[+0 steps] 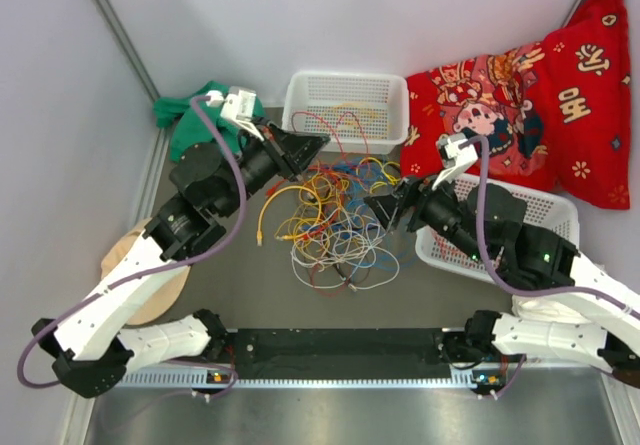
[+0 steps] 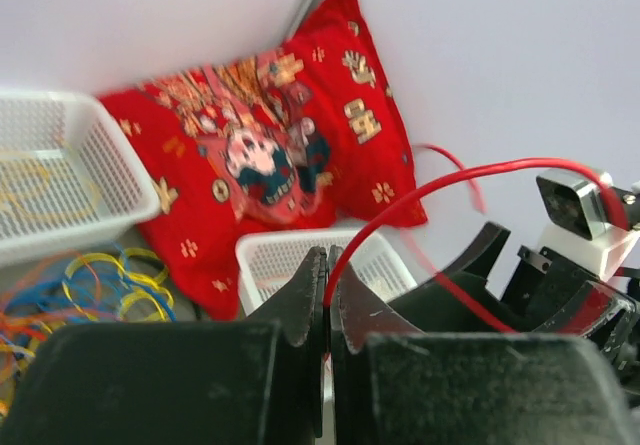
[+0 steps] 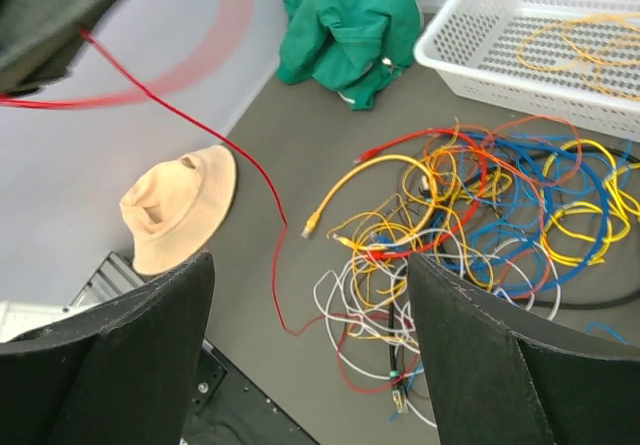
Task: Untangle the cables
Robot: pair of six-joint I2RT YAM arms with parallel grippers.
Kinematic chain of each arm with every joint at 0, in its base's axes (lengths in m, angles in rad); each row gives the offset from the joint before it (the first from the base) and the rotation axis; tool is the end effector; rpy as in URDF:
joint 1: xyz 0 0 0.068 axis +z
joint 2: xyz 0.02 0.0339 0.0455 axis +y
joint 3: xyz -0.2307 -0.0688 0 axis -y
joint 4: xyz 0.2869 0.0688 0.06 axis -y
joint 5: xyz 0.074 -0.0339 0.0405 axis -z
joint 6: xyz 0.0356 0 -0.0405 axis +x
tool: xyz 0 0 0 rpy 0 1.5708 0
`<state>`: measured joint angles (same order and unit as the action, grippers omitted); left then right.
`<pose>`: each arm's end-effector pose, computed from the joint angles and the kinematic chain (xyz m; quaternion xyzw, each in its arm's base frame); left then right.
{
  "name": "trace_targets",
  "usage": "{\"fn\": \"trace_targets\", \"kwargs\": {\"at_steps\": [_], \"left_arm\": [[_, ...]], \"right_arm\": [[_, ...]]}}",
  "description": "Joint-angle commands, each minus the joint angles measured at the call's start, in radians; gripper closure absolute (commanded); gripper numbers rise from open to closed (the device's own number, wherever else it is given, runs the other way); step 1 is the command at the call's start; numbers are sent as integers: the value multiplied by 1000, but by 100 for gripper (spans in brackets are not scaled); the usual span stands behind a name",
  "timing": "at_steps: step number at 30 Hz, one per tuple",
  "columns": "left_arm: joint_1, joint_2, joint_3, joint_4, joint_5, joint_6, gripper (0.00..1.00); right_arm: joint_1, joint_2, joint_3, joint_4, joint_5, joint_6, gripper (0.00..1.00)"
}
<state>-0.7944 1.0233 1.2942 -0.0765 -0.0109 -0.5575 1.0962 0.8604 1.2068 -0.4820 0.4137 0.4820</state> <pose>0.1879 -0.1908 0.4662 0.0709 0.6312 -0.4805 0.6047 0.1154 0.1933 0.4278 -0.0942 0.7437 0.3477 0.5632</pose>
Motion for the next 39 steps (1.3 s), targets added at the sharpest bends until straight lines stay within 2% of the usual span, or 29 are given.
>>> {"fn": "trace_targets", "kwargs": {"at_steps": [1, 8, 15, 18, 21, 22, 25, 28, 29, 30, 31, 32, 33, 36, 39], "left_arm": [[3, 40, 77, -106, 75, -100, 100], [3, 92, 152, -108, 140, -145, 100], [3, 84, 162, -123, 120, -140, 100], [4, 81, 166, -134, 118, -133, 100], [3, 78, 165, -143, 114, -127, 100], [3, 75, 163, -144, 109, -122, 100], [3, 69, 157, -151, 98, -111, 100], [3, 55, 134, -167, 59, -85, 99], [3, 38, 113, -177, -14, -81, 82], [3, 28, 97, -195, -59, -76, 62], [3, 12, 79, -209, -114, -82, 40], [3, -23, 36, -223, -186, -88, 3], [4, -40, 10, -230, -286, -88, 1], [3, -121, -91, -238, -450, -78, 1], [3, -176, -162, -293, -538, -81, 1]], "right_arm": [[-5, -40, -36, 226, -73, -88, 24], [-6, 4, -131, 454, -127, -149, 25], [-6, 176, -76, 457, -96, -178, 31], [-6, 216, -84, 476, -75, -183, 41], [-6, 236, -89, 522, -67, -180, 58], [-4, 241, -84, 525, -64, -180, 72], [-6, 209, -92, 543, -52, -175, 100], [-6, 168, -81, 521, -29, -158, 100], [-6, 143, -64, 496, -12, -145, 100], [-6, 135, -41, 472, 2, -137, 100], [-4, 128, 24, 377, 19, -134, 100], [-5, 120, 63, 338, 55, -135, 100], [-6, 117, 103, 294, 75, -141, 100], [-6, 126, 272, 148, 171, -178, 100], [-6, 146, 414, 54, 267, -247, 100]]}}
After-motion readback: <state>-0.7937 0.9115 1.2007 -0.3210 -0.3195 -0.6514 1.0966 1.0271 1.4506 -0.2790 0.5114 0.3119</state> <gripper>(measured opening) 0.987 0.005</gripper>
